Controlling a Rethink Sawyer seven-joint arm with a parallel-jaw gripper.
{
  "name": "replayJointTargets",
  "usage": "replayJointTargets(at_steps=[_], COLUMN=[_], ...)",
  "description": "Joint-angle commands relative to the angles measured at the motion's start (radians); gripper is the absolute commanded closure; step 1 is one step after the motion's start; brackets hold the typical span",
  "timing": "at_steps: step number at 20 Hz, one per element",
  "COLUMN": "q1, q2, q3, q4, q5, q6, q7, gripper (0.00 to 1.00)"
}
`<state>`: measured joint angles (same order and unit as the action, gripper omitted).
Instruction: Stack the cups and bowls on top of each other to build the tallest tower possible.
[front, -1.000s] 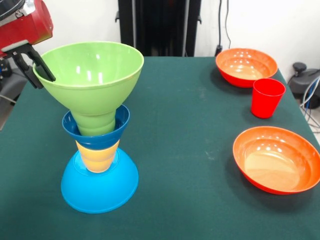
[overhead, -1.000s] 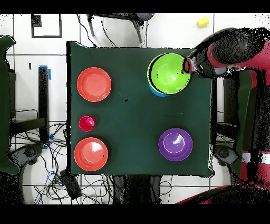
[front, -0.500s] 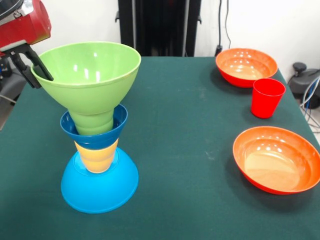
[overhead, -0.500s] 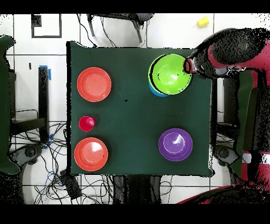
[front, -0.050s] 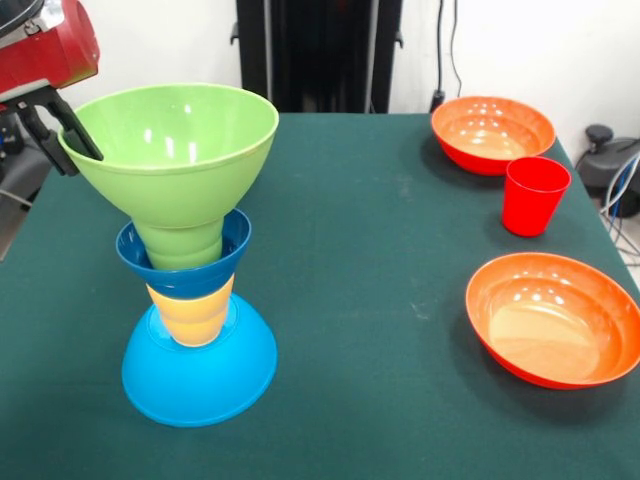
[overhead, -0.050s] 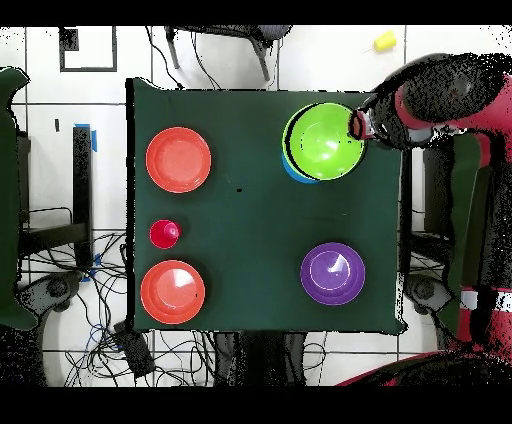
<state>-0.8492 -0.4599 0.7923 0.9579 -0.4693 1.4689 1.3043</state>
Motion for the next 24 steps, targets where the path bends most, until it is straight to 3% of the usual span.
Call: replayJointTargets(at_steps=[1,9,24], q1=[0.047,0.058,0.063], q2=[0.008,0.008,0.015], q3=[-0.086,-0.097,-0.106], q4=[0.043,0.03,0.035], q5=[-0.1,-0.102,-0.079], q6=[0.059,0.1,0.053], q7=[-0.181,-0.178,-0.151], gripper=[1.0,1.0,1.0])
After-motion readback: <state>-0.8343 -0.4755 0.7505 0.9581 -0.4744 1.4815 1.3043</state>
